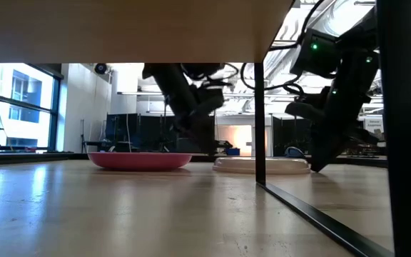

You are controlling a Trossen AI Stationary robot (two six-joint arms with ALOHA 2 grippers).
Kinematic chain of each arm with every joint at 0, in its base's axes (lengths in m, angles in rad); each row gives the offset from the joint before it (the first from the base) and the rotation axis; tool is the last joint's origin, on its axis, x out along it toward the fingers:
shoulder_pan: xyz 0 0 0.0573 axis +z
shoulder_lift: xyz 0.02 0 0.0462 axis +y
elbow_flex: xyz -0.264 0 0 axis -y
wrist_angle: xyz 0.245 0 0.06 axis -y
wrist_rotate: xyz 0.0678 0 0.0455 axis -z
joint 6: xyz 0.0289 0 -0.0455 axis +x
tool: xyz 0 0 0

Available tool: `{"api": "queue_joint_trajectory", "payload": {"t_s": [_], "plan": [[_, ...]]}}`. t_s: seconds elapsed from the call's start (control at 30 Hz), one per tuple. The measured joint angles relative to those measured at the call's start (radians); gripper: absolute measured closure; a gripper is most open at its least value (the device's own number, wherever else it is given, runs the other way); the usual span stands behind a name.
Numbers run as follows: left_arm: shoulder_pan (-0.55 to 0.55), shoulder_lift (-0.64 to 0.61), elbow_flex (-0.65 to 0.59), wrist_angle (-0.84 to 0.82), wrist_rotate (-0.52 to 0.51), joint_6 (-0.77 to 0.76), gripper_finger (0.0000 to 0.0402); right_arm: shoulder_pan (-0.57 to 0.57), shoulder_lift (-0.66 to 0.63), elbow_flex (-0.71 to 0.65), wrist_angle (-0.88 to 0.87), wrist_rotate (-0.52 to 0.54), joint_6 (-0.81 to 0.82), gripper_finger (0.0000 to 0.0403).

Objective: Place and stack plates onto a shelf
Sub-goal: Stack the light orange plate on top of the orange plate on the shelf

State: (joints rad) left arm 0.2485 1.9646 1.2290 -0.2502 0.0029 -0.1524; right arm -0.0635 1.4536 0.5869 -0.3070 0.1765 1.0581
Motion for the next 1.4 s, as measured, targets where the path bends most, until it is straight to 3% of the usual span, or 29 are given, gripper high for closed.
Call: {"api": "queue_joint_trajectory", "payload": {"t_s": [0.43,0.6,0.8,1.03,1.1,1.4], "plan": [[-0.001,0.036,0.003,0.029,0.0,0.028,0.0401,0.003,-0.001,-0.003,0.074,-0.009,0.016,0.0403],[0.0,0.039,0.003,0.012,-0.001,0.044,0.0401,0.029,-0.04,0.004,0.201,0.049,0.006,0.0403],[-0.003,0.043,0.0,-0.023,-0.003,0.07,0.0401,0.048,-0.119,0.001,0.216,0.115,-0.018,0.0403],[-0.002,0.039,0.0,-0.019,-0.008,0.113,0.0401,0.025,-0.214,0.002,0.003,0.169,-0.068,0.0403],[0.0,0.038,0.0,-0.015,-0.011,0.149,0.0401,0.004,-0.226,0.001,-0.057,0.168,-0.149,0.0403],[0.001,0.038,0.0,-0.011,0.0,0.217,0.0401,-0.105,-0.184,0.001,-0.143,0.075,-0.858,0.0403]]}}
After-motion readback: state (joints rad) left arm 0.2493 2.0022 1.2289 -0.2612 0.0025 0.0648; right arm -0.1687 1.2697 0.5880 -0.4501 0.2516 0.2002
